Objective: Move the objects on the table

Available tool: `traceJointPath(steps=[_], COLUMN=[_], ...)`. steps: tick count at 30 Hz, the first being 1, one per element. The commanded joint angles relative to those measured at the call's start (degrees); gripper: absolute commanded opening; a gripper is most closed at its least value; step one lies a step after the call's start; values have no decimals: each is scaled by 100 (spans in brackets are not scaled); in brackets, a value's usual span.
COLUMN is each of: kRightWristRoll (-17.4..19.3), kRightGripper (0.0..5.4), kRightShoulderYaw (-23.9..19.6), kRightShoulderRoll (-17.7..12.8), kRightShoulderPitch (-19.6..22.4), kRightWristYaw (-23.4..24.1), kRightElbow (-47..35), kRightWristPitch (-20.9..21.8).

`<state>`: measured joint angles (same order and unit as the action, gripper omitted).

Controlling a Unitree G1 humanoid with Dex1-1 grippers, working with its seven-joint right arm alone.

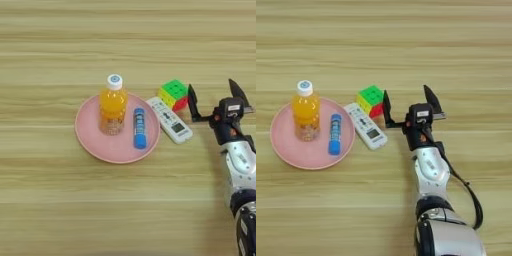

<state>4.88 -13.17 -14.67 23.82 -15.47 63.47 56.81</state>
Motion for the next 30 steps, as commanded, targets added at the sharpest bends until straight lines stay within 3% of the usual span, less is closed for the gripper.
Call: traceJointPath(steps=[1, 13, 19, 26, 30], kRightWristRoll=[59, 90, 655, 847, 1229], kRightGripper=[534, 534, 534, 534, 534], kRightShoulderYaw=[-27, -49, -282, -121, -50], kRightShoulderRoll=[-168, -173, -147, -98, -29], kRightShoulderPitch=[441, 463, 547, 504, 421], kRightWristYaw=[15, 4, -374, -832, -1326], kRightElbow=[-202, -171, -386, -1213, -1694], kRightWristPitch=[7, 3, -354, -576, -1148])
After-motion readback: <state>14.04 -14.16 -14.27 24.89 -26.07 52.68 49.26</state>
